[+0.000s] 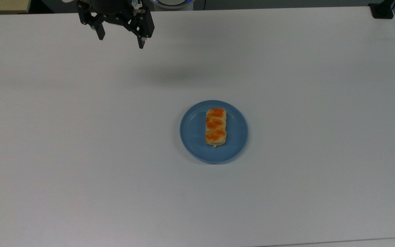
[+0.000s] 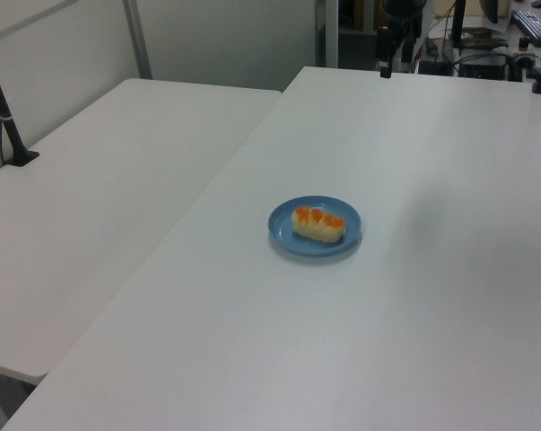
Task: Put the bread on the table
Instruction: 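Move the gripper down over the bread roll on the blue plate and grasp it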
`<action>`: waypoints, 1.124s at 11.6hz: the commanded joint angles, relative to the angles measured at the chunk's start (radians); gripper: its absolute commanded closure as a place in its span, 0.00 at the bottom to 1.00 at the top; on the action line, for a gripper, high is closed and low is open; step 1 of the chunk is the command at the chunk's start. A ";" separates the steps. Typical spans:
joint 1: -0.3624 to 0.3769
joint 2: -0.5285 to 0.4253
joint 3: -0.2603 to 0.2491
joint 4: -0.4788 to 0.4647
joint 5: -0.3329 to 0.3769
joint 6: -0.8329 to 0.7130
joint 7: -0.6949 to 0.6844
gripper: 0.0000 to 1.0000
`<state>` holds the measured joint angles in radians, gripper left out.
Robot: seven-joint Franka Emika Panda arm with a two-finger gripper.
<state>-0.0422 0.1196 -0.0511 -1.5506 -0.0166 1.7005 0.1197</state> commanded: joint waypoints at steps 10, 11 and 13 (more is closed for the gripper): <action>0.157 0.060 -0.030 -0.020 0.004 0.074 -0.067 0.00; 0.197 0.089 -0.035 -0.020 0.004 0.108 0.021 0.00; 0.266 0.147 -0.035 -0.020 0.021 0.174 0.165 0.00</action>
<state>0.1325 0.2134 -0.0566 -1.5625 -0.0152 1.7999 0.1412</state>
